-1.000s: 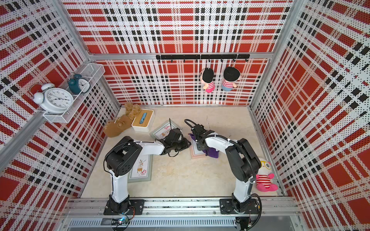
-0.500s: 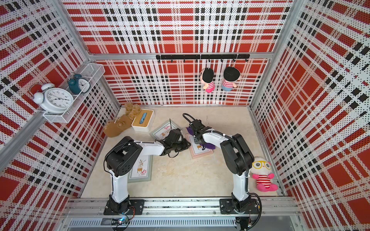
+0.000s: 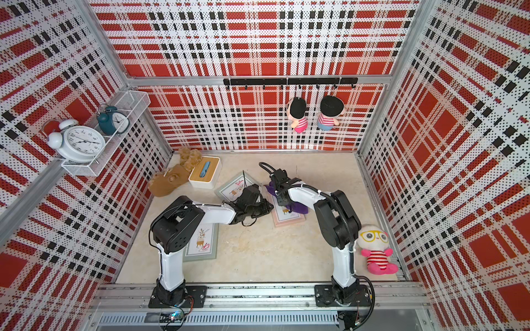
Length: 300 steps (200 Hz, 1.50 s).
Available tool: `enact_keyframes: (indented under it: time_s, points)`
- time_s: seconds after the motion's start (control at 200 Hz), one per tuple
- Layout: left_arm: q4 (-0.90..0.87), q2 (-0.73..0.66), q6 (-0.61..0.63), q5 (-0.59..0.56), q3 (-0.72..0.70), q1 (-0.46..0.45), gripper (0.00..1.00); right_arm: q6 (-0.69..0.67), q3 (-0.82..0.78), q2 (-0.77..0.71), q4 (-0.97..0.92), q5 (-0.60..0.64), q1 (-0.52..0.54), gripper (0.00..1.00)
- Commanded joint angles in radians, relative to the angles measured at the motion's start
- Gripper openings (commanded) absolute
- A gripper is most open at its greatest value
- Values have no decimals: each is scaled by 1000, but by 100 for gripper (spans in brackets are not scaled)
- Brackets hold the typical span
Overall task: Wipe the picture frame with a cloth
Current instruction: Wipe the dirt from the picture frame.
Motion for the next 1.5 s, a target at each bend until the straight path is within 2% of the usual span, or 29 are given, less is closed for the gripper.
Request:
enact_keyframes:
  time_s: [0.0, 0.18, 0.291, 0.421, 0.576, 0.666, 0.747, 0.867, 0.962, 1.087, 1.212, 1.333, 1.498]
  points:
    - [-135, 54, 44, -23, -41, -11, 20, -8, -16, 7, 16, -6, -2, 0]
    - [-137, 55, 36, -26, -50, -13, 20, 3, -287, -183, 21, -78, 15, 0]
    - [-136, 52, 25, -28, -61, -16, 19, -2, -362, -262, 26, -115, 27, 0]
    - [-133, 47, 21, -29, -69, -18, 19, -1, -288, -186, 30, -57, 20, 0]
    - [-131, 43, 23, -27, -72, -20, 19, -8, -23, -2, 38, -3, 9, 0]
    - [-131, 40, 24, -29, -75, -20, 19, 18, 68, 30, 41, 14, 11, 0]
    - [-133, 44, 20, -25, -74, -20, 18, 42, 43, 3, 66, 31, 19, 0]
    - [-133, 49, 17, -21, -73, -21, 17, 72, -30, -61, 38, 159, 11, 0]
    - [-131, 45, 19, -21, -76, -22, 17, 42, -29, -90, 34, 156, -5, 1]
    - [-129, 45, 20, -21, -73, -21, 17, 7, 84, 14, -3, 84, -6, 0]
    - [-130, 45, 19, -28, -71, -21, 17, 26, 161, 120, -58, 128, -3, 0]
    - [-130, 45, 9, -28, -73, -23, 16, 52, 74, 74, -52, 181, -2, 0]
    - [-117, 33, -31, -30, -79, -28, 16, 56, -131, -72, -45, 115, 38, 0]
